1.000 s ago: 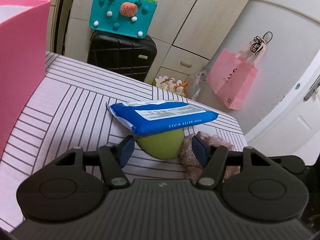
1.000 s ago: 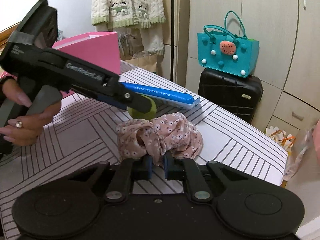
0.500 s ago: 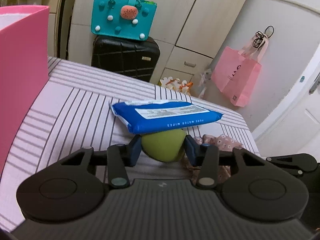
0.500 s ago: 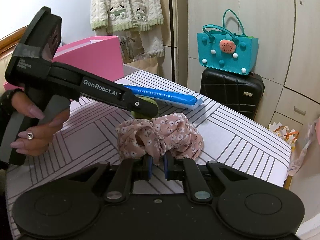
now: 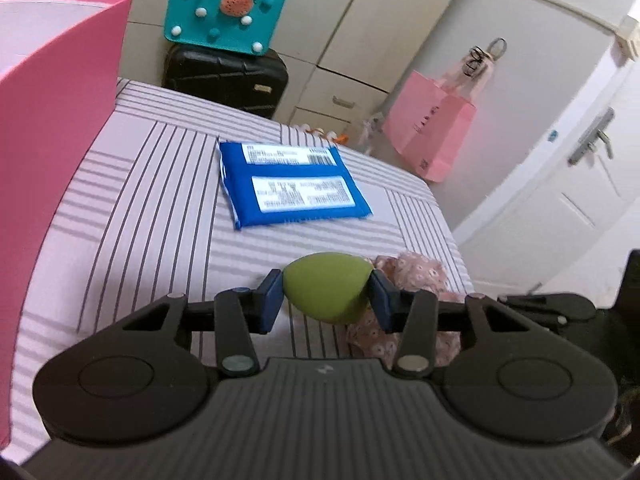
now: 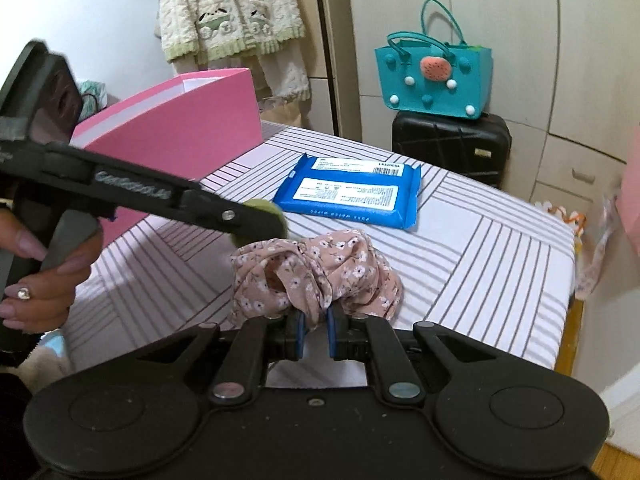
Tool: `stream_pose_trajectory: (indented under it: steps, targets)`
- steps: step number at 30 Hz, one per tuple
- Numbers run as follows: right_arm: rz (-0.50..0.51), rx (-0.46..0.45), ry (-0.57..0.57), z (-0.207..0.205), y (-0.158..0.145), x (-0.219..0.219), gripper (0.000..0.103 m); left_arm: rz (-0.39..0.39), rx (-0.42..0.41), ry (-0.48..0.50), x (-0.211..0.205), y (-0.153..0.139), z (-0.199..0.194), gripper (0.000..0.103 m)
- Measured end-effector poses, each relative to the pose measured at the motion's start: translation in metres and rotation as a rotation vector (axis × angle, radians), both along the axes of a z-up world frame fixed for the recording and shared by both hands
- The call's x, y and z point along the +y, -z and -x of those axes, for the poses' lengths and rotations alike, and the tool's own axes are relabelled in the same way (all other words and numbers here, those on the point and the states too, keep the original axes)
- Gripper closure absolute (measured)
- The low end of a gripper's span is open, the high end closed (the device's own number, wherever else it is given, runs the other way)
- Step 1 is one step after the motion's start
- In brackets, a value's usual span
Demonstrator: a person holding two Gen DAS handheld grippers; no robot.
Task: Organize soft objects
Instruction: 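Lift and carry the green ball and pink scrunchie over the pink box with both grippers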
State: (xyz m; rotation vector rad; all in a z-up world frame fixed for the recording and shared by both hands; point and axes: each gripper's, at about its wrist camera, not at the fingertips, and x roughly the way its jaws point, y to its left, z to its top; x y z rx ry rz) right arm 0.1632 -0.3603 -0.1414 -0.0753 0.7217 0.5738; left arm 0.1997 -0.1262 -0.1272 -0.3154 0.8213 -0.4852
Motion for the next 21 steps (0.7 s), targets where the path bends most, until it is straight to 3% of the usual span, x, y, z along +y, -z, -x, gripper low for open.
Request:
stream_pose_trajectory:
  steps: [4,8,12,17,21]
  targets:
    - [-0.019,0.024,0.020,0.018,-0.010,-0.001,0.091,-0.020,-0.003,0.045,0.010,-0.009,0.023,0.058]
    - [-0.031,0.050,0.034,0.034,-0.017,0.001,0.091,-0.067,-0.056,0.068,0.019,-0.022,0.047,0.058]
    - [-0.034,0.057,0.038,0.049,-0.022,0.007,0.092,-0.050,-0.033,0.099,0.031,-0.030,0.061,0.058]
    - [-0.028,0.075,0.043,0.059,-0.030,0.017,0.092,-0.094,-0.051,0.135,0.044,-0.047,0.079,0.058]
    - [-0.012,0.089,0.028,0.067,-0.043,0.028,0.095,-0.112,-0.016,0.170,0.059,-0.061,0.087,0.058]
